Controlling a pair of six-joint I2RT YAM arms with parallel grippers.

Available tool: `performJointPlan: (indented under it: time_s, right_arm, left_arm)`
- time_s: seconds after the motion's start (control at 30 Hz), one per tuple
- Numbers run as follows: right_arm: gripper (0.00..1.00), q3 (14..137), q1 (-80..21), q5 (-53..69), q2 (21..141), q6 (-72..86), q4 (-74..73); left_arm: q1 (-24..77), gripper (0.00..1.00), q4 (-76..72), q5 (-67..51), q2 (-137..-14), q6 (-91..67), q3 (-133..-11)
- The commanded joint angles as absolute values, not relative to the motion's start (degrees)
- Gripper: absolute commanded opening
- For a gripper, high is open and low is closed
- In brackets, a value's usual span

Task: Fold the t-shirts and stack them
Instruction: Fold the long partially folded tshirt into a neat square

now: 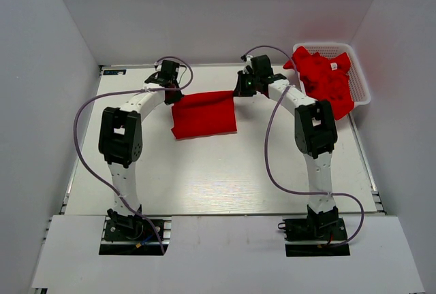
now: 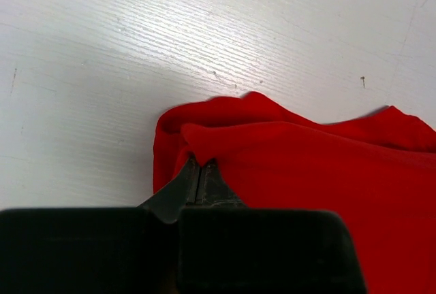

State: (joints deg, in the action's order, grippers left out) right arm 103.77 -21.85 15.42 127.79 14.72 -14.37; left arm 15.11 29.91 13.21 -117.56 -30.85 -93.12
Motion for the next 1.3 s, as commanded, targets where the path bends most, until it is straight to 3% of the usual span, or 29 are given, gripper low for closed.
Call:
performJointPlan:
  time_s: [0.0,0.03,0.07,0.1,0.13,0.17,0.2,0.43,0.83,0.93,1.1,1.27]
  right_arm:
    - [0.00,106.8,-20.8,16.7,128.1,12.7,-11.7]
    - [0.02,107.0,-20.8,17.1,128.2,12.6,-11.7]
    - [0.05,107.1,-20.8,17.7,128.6,12.5,-11.3]
    - [0.22,107.3,-20.7,18.0,128.8,12.2,-11.4]
    - [0.36,108.2,-20.7,18.5,128.9,11.5,-11.2]
    - [0.79,108.6,-20.7,19.6,129.5,11.5,-11.5]
    - [0.90,109.9,-20.7,19.9,130.1,11.5,-11.7]
    - [0.90,110.4,-20.3,20.1,126.6,10.8,-12.7]
    - [0.90,89.0,-20.5,17.0,110.7,11.2,-11.3]
    - [0.90,84.0,-20.5,14.6,106.7,11.5,-11.2]
    - [0.90,76.7,-20.5,10.3,100.2,12.0,-11.1]
    - [0.90,72.3,-20.5,7.9,95.0,11.7,-10.8]
  left_arm:
    - [13.4,0.00,30.2,14.3,-115.4,-29.9,-93.4]
    - [13.4,0.00,30.2,14.3,-115.4,-29.9,-93.4]
    - [13.4,0.08,30.8,14.3,-115.4,-29.9,-93.4]
    - [12.8,0.53,30.8,14.3,-115.4,-29.9,-93.4]
    - [12.8,0.90,31.3,14.9,-114.8,-29.9,-93.4]
    - [12.3,1.00,31.3,14.9,-114.8,-30.7,-93.4]
    - [12.3,1.00,31.3,15.7,-114.1,-30.7,-93.4]
    - [10.5,1.00,27.4,13.1,-108.6,-30.2,-87.5]
    - [11.9,1.00,20.1,-3.1,-108.6,-22.2,-77.5]
    - [11.9,0.93,20.1,-1.5,-110.6,-22.8,-77.5]
    - [11.9,0.72,19.4,-1.5,-112.7,-22.2,-77.0]
    - [11.9,0.70,18.4,-1.5,-115.5,-21.1,-77.0]
